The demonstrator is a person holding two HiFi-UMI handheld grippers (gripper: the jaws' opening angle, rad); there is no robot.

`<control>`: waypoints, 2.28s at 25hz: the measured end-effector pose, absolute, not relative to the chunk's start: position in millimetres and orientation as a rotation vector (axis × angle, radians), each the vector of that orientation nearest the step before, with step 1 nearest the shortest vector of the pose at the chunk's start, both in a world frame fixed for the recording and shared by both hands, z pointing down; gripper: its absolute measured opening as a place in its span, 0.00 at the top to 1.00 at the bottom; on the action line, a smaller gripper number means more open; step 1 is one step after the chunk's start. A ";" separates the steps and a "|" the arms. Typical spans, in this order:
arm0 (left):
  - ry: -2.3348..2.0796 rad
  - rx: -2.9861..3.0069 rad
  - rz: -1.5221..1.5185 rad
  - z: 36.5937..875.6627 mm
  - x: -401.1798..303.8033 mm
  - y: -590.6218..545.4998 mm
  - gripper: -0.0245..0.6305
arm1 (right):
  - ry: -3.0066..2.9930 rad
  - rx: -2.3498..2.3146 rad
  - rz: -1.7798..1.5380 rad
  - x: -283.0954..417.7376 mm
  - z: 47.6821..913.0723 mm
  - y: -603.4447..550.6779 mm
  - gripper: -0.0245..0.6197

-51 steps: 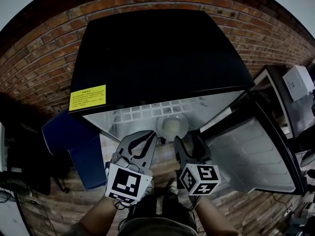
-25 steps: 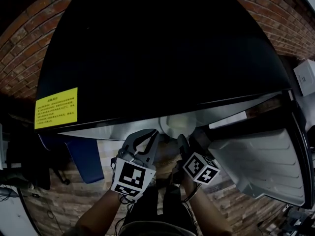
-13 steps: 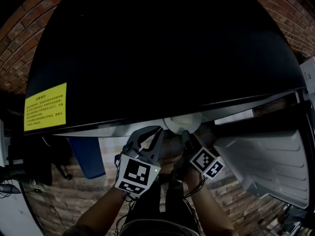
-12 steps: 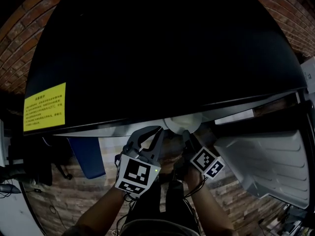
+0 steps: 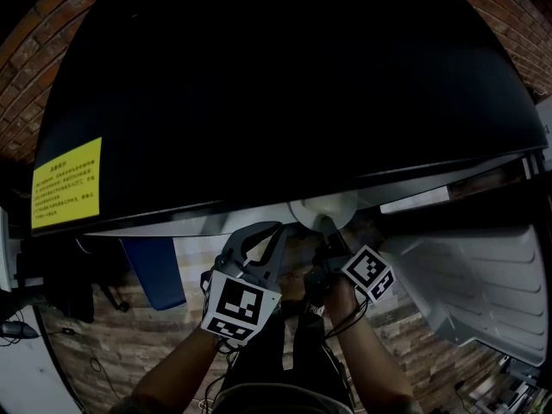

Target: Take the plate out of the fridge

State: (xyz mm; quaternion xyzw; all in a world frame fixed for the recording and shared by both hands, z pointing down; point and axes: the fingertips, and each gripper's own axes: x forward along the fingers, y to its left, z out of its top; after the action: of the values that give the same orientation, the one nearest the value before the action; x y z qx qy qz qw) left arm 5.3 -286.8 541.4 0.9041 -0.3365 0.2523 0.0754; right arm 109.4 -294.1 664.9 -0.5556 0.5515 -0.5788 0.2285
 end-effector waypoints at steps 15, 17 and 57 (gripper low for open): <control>-1.025 2.695 0.792 541.3 -3.0 -272.1 0.93 | 1.361 -1.382 -1.652 107.3 655.3 -289.5 0.91; -1.025 2.707 0.776 537.5 -1.7 -271.1 0.93 | 1.341 -1.373 -1.662 105.9 653.4 -287.9 0.91; -1.229 2.847 0.503 395.9 -17.6 -242.6 0.93 | 1.348 -1.171 -1.658 109.8 438.2 -197.2 0.91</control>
State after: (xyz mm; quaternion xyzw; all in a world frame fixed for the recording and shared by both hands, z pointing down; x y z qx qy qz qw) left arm -17.6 -242.6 395.9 0.9063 -0.3912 0.1600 0.0002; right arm 109.8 -197.2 438.2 -0.4511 0.5192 -0.6386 0.3451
